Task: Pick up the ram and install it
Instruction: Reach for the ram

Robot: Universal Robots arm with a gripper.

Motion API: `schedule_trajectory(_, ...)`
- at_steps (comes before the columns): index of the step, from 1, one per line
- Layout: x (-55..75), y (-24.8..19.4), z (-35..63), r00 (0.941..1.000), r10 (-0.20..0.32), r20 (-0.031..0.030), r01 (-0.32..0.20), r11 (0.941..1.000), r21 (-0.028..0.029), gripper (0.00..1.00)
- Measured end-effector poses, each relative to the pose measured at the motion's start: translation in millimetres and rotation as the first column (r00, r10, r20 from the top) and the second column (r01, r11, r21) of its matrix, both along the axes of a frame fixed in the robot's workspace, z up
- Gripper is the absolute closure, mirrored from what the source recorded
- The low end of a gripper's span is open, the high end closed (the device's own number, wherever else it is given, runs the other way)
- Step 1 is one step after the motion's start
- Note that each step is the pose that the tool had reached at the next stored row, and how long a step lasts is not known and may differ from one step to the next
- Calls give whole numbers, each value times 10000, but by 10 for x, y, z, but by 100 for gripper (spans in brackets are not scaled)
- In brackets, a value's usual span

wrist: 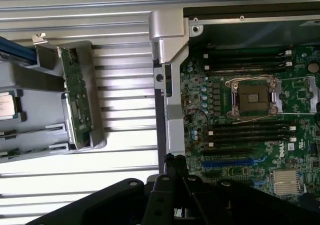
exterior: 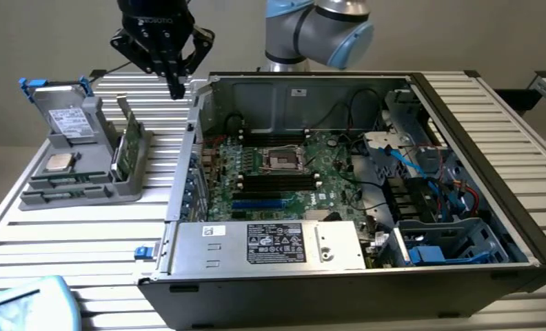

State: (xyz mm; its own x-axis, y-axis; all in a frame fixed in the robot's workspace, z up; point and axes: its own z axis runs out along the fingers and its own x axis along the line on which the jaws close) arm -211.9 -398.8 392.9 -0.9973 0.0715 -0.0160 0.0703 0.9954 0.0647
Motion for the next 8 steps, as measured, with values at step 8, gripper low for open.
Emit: schedule_trajectory(8, -360, 0, 0, 10000, 0, -48, 1, 10000, 83, 89)
